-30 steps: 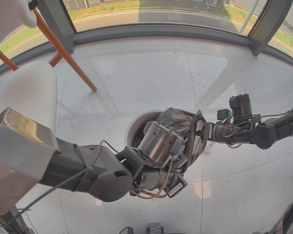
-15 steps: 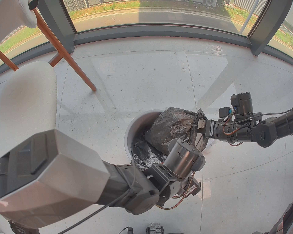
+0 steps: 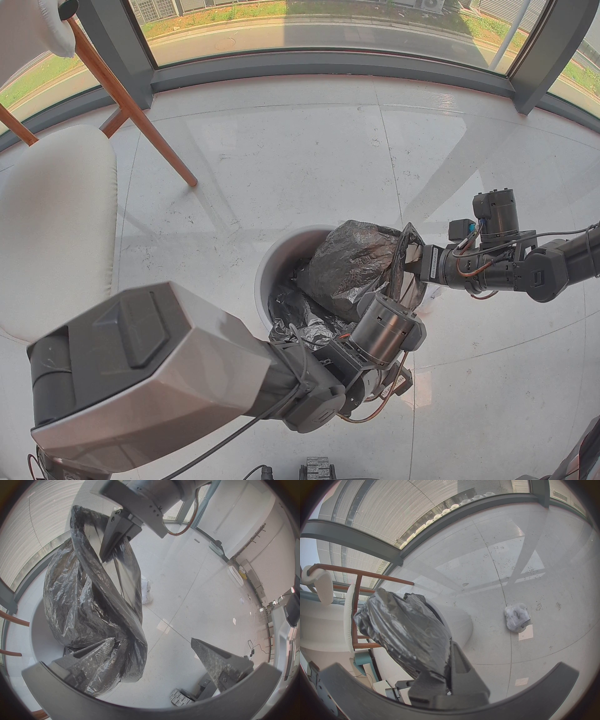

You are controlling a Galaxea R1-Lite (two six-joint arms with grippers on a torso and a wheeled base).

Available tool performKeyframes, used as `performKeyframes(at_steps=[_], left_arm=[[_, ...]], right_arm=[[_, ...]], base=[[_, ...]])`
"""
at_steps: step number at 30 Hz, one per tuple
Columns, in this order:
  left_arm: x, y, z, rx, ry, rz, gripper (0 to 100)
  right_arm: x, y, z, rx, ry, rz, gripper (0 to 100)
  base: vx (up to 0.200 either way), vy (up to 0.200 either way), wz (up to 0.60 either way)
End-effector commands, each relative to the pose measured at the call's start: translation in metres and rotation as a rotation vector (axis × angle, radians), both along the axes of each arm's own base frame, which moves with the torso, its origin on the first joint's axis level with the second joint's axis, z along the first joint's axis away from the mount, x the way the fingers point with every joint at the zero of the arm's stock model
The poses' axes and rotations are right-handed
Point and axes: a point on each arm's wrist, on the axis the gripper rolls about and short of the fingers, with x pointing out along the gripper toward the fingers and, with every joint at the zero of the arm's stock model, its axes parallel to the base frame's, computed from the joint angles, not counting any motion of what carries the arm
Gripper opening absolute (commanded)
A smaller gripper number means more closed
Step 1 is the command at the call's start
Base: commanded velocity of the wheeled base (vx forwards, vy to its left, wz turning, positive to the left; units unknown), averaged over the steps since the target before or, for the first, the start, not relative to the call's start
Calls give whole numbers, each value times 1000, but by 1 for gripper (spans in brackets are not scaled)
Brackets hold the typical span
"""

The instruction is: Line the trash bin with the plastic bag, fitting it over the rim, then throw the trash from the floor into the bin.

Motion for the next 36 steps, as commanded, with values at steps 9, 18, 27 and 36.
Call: performKeyframes(at_steps=[9, 18, 27, 36], left_arm=[[30, -1, -12, -2, -21, 66, 0], [43, 9, -4, -31, -35, 106, 0], [40, 35, 77, -108, -93, 141, 0], [40, 62, 100, -95, -38, 195, 0]], right_arm=[[-2, 1, 4, 4, -9, 6, 0], [-4, 0, 2, 3, -3, 4, 0], [-5, -3, -3, -4, 18, -3, 0], [-9, 0, -14, -21, 51, 10, 0]], base=[[0, 0, 0], [0, 0, 0], [0, 0, 0], [0, 0, 0]])
